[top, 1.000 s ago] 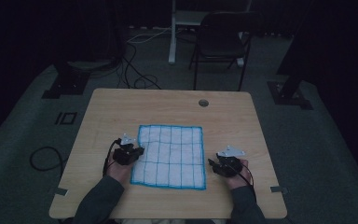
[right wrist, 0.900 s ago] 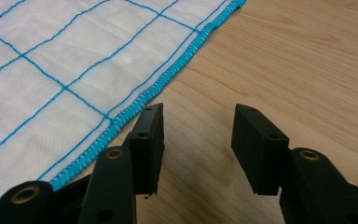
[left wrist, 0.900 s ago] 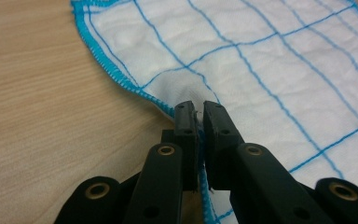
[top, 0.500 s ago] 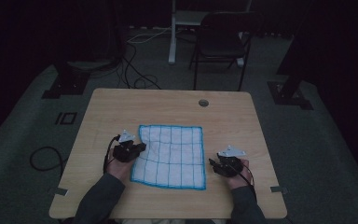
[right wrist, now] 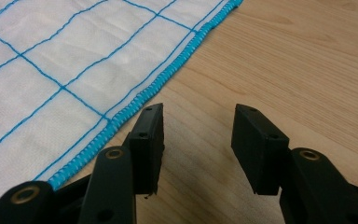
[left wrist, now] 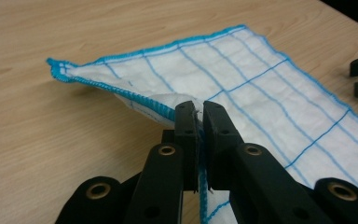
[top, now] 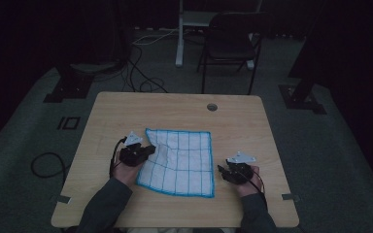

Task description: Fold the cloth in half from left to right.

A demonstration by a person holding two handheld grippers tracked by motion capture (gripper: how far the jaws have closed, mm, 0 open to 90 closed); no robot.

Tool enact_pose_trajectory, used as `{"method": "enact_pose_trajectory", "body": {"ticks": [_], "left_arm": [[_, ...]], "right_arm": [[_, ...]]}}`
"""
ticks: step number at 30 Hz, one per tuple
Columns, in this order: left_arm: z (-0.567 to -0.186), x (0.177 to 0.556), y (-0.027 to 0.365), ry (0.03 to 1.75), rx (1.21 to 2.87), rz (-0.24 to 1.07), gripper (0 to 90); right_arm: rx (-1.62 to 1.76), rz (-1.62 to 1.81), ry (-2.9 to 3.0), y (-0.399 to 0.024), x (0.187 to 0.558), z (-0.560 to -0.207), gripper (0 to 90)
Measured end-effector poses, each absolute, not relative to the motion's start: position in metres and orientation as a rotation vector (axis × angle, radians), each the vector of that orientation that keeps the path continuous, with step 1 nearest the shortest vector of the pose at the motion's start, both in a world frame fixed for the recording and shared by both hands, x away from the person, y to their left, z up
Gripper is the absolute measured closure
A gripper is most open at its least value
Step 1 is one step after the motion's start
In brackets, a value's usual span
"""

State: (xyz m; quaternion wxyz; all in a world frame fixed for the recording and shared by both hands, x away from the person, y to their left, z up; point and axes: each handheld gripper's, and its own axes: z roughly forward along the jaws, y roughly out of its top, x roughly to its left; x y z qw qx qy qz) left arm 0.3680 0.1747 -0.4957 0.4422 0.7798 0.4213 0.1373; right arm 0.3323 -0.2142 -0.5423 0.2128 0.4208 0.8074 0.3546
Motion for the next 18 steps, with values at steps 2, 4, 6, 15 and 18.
{"method": "enact_pose_trajectory", "body": {"ticks": [2, 4, 6, 15, 18], "left_arm": [[-0.49, 0.368, 0.17, 1.023, 1.93, 0.337, 86.0], [-0.486, 0.369, 0.168, 1.011, 1.925, 0.332, 86.0], [-0.483, 0.369, 0.166, 1.003, 1.921, 0.328, 86.0], [-0.473, 0.37, 0.157, 0.965, 1.914, 0.325, 86.1], [-0.469, 0.37, 0.153, 0.948, 1.916, 0.324, 86.2]], "right_arm": [[1.168, 0.986, 2.241, -0.214, 0.332, -0.542, 54.0], [1.169, 0.986, 2.242, -0.214, 0.332, -0.542, 54.0], [1.168, 0.986, 2.242, -0.214, 0.332, -0.542, 54.0], [1.168, 0.985, 2.243, -0.215, 0.332, -0.543, 53.9], [1.164, 0.975, 2.245, -0.214, 0.332, -0.543, 53.9]]}}
